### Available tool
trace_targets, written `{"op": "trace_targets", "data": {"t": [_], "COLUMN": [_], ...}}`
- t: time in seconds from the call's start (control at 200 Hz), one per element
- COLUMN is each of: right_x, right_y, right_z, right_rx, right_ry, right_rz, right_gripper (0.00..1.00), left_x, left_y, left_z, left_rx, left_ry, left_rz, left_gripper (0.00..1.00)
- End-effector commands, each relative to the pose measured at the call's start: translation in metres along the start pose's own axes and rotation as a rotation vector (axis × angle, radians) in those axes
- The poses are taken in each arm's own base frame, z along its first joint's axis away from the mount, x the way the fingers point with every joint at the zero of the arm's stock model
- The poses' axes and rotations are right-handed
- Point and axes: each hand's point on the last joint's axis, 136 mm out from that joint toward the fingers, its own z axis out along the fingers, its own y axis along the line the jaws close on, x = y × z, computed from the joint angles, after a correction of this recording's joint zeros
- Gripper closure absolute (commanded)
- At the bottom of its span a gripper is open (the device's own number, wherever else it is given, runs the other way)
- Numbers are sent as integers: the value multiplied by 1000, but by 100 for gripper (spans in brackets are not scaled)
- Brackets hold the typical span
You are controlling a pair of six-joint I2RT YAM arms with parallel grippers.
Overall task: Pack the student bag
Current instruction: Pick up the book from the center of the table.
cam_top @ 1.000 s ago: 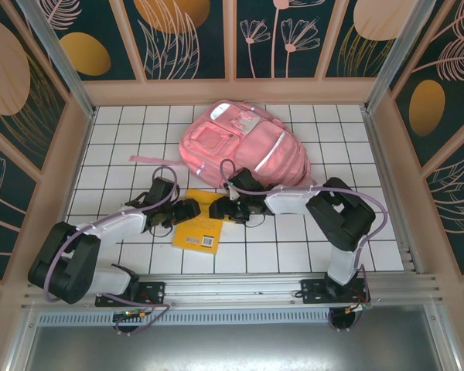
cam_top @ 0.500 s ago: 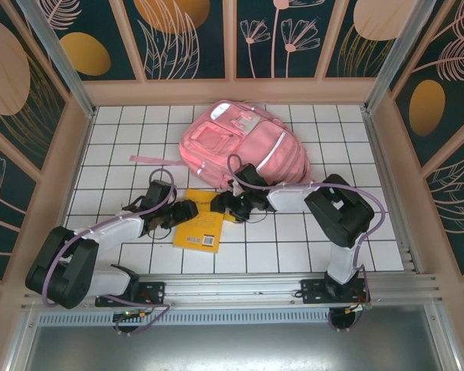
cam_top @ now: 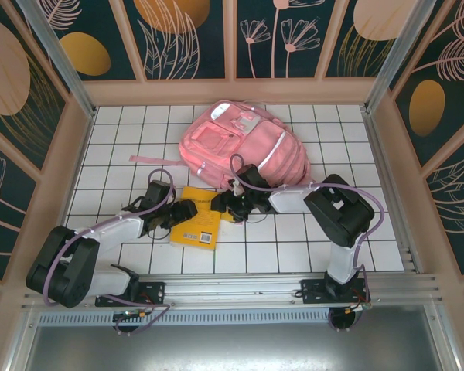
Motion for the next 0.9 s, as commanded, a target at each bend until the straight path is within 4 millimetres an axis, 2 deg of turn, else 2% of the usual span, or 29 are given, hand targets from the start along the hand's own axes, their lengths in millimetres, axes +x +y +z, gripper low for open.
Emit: {"op": "trace_targets", "data": {"t": [0.0,0.085,0.21,0.405,0.551,0.686,0.896], "right_x": [15,17,13,4,3,2,-4], "right_y": [80,81,75,61,51,44,30], "right_z": [-7,-8,0,8,11,10,-3], "right_rx": [-249,-271,-259,-171,-133,-106,-55], "right_ry": [41,44,54,28,25,15,-29], "right_rz": [-219,-222,-203,-206,-202,-204,-191], "right_gripper": [44,44,44,44,44,43,35], "left_x": [50,51,50,39,31,25,19], "left_y": [-18,-21,-39,-72,-87,-93,-105], "left_z": [7,6,1,-20,-35,-45,-57], "left_rx": [139,160,247,376,418,419,449], "left_ry": [221,227,235,211,182,161,141], "left_rz": [-9,-7,-9,-16,-9,12,16], "left_gripper": [33,34,34,56,68,68,68]}}
